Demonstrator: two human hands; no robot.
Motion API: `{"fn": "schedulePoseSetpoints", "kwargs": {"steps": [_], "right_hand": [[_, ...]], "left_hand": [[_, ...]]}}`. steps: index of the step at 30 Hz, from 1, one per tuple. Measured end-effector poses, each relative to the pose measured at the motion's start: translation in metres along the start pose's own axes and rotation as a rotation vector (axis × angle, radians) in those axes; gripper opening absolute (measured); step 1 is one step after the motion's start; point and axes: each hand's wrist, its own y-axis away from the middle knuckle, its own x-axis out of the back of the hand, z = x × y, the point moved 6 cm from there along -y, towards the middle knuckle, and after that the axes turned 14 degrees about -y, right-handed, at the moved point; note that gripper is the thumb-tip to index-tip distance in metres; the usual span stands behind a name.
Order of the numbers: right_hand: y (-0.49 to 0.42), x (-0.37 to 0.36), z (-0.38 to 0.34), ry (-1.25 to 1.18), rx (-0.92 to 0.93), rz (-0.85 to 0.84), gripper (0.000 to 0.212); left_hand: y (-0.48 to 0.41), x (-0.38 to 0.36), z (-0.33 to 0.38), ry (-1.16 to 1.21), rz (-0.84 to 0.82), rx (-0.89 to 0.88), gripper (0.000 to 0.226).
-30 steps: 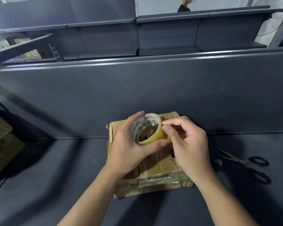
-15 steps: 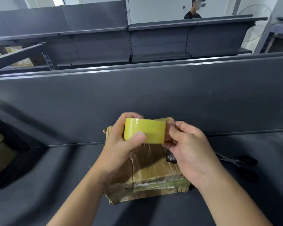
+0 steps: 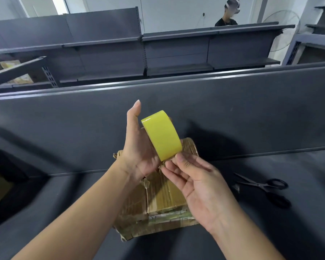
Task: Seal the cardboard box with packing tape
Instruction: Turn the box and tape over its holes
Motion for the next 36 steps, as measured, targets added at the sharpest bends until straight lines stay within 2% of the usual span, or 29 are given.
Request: {"fn": "schedulePoseSetpoints", "kwargs": {"steps": [3,5,8,11,14,16,20,24,29,32,35,36], "right_hand": [[0.002,-0.001,-0.010,0.016,-0.034,-0.018,0.013],[0.003,-0.001,-0.013,0.042,-0.092,-0.020,0.006],[0.002,0.004,-0.013,0.068,-0.131,0.008,0.005],[0.001,0.007,-0.013,0.154,-0.105,0.001,0.011],[0.000,0.009,-0.014,0.311,-0.055,-0.013,0.027],[0.000,0.009,-0.016,0.429,-0.008,-0.024,0.032],[0.000,0.007,-0.018,0.581,0.042,-0.040,0.028],[0.001,0.008,-0.016,0.639,0.051,-0.043,0.010],[0.004,0.009,-0.013,0.563,0.127,-0.010,0.013],[0.010,0.009,-0.008,0.497,0.138,-0.006,0.016],[0.017,0.011,-0.005,0.443,0.135,0.016,0.022],[0.019,0.012,-0.004,0.424,0.131,0.026,0.023]], "left_hand": [[0.000,-0.004,0.000,-0.015,-0.258,-0.060,0.062],[0.000,-0.006,-0.002,-0.068,-0.359,-0.116,0.050],[-0.005,-0.003,-0.007,-0.113,-0.270,-0.106,0.038],[-0.010,-0.001,-0.011,-0.107,-0.164,-0.052,0.036],[-0.018,0.008,-0.016,-0.100,-0.059,0.002,0.004],[-0.024,0.007,-0.021,-0.091,-0.097,0.042,0.009],[-0.033,0.004,-0.026,-0.119,-0.125,0.063,0.018],[-0.032,-0.005,-0.025,-0.080,-0.111,0.057,0.020],[-0.047,0.002,-0.030,-0.227,0.036,0.101,0.036],[-0.055,0.001,-0.023,-0.244,0.062,0.085,0.035],[-0.060,0.000,-0.018,-0.272,0.049,0.052,0.023],[-0.062,-0.001,-0.018,-0.294,0.033,0.039,0.026]]}}
